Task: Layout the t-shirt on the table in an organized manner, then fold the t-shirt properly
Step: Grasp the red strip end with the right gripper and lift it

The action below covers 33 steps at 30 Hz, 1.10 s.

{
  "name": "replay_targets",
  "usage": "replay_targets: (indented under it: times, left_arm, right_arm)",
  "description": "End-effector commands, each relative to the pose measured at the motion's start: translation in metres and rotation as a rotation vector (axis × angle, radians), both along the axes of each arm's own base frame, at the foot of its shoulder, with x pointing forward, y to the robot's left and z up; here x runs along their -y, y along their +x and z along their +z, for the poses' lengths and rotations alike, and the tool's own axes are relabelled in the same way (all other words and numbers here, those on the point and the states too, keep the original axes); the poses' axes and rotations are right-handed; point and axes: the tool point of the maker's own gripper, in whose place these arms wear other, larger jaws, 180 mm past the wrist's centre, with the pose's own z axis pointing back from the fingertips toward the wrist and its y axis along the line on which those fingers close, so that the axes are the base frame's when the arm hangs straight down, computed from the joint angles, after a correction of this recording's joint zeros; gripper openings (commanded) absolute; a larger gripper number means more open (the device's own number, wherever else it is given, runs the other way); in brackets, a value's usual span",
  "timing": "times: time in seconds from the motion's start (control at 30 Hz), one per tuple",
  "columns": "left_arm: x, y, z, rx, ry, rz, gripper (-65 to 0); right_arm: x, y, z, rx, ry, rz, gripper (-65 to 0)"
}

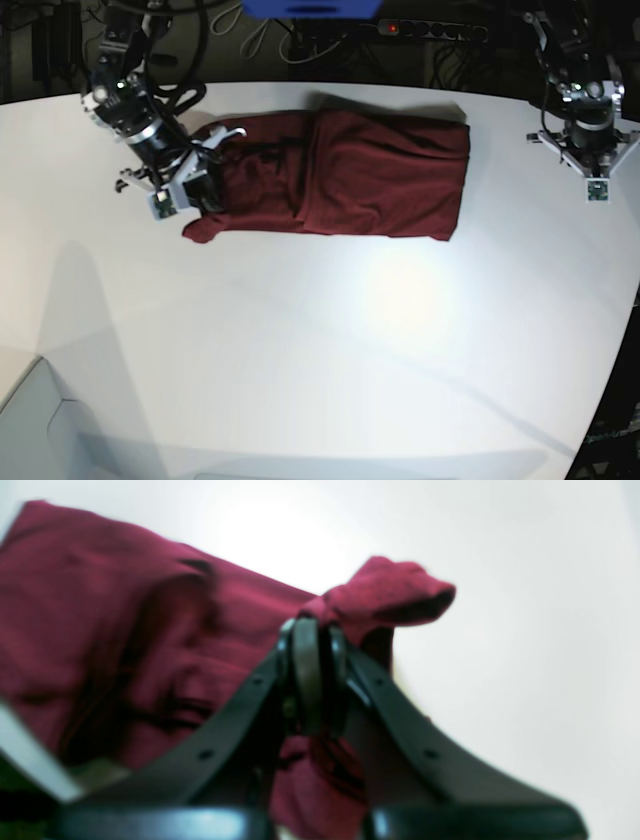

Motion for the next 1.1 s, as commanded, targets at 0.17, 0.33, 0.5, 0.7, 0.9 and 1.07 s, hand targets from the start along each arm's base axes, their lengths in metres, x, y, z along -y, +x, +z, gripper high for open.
replay_targets:
  times: [0.17, 0.33, 0.5, 0.7, 0.9, 1.07]
  left_arm:
    - [-0.025, -0.006, 0.021, 0.049, 0.056, 0.058, -65.0]
    - [-0.033, -0.017, 0.02, 0.033, 0.065, 0.085, -65.0]
    - [-0.03, -0.019, 0.017, 0.029, 0.053, 0.083, -65.0]
    - [-0.03, -0.02, 0.017, 0.024, 0.058, 0.084, -65.0]
    - [-0.03, -0.027, 0.021, 0.021, 0.071, 0.078, -65.0]
    - [-0.029, -0.027, 0.026, 0.028, 0.081, 0.073, -65.0]
  right_arm:
    - [-0.042, -0.013, 0.021, 0.052, 0.047, 0.118, -65.0]
    - [-0.06, -0.025, 0.012, 0.018, 0.026, 0.163, -65.0]
    - [-0.074, -0.014, 0.017, 0.034, 0.009, 0.106, -65.0]
    - [-0.094, 0.014, 0.041, 0.103, 0.056, 0.056, -65.0]
    - [-0.118, 0.029, 0.061, 0.15, 0.103, 0.027, -65.0]
    - [-0.149, 0.018, 0.049, 0.11, 0.125, 0.087, -65.0]
